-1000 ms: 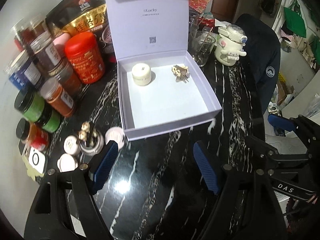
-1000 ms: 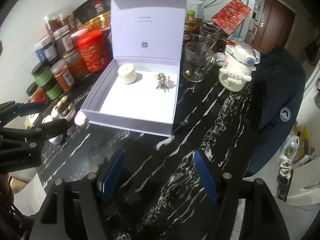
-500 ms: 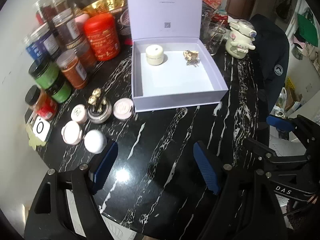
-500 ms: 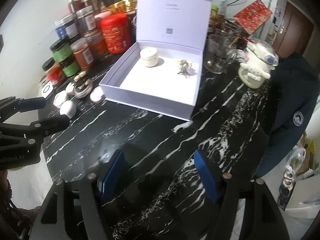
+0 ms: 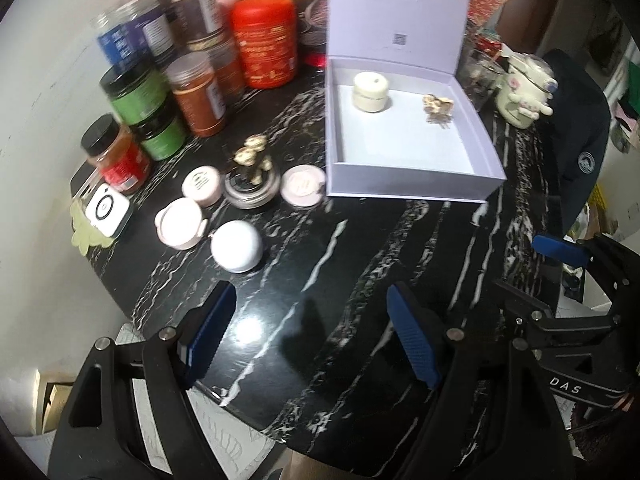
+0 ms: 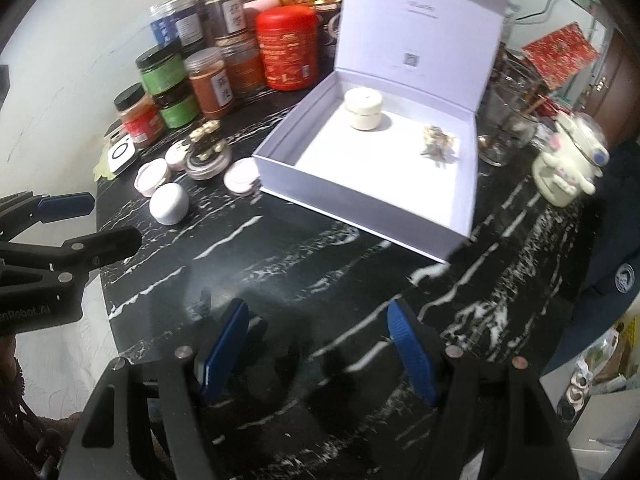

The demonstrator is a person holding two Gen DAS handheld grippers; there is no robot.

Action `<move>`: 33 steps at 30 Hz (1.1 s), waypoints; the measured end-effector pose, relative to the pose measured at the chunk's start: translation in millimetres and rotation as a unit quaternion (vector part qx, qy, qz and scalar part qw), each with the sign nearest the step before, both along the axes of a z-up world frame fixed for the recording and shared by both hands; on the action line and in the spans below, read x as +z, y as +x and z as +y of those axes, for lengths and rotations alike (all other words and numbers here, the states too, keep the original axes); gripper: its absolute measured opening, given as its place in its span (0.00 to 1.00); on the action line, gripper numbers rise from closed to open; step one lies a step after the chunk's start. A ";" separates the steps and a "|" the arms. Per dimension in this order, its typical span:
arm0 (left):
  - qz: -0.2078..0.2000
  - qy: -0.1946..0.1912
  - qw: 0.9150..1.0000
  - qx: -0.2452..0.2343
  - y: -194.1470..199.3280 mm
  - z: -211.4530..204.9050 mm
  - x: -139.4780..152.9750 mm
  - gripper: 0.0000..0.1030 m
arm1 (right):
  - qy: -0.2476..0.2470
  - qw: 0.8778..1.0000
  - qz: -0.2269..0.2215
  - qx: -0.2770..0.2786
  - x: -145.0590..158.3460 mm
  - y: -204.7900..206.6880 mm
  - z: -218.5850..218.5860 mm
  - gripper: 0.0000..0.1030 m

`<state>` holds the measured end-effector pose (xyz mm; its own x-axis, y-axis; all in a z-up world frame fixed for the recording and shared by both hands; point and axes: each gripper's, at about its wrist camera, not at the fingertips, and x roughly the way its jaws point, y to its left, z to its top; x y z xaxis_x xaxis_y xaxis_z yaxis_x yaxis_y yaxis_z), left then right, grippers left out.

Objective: Organize objects
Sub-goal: 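Withdraw both tools from the box back toward the remaining jars, then grasp the pink compact with the left tool while the right tool grasps the white round jar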

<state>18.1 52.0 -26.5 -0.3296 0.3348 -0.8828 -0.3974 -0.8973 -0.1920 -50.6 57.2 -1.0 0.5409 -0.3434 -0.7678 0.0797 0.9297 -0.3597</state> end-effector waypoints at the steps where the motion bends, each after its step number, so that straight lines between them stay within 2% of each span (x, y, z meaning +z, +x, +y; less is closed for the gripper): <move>1: -0.002 0.000 1.000 0.003 -1.9 -3.8 -2.2 0.75 | 0.001 1.000 0.004 0.002 -3.0 5.0 3.5 0.71; 17: -0.044 -0.009 0.998 0.044 -44.1 -70.3 -46.0 0.75 | 0.016 0.999 0.040 0.021 -42.8 69.0 53.0 0.71; 33: -0.068 -0.013 0.996 0.048 -96.3 -109.4 -80.1 0.75 | 0.027 0.998 0.064 0.012 -69.5 126.7 81.9 0.71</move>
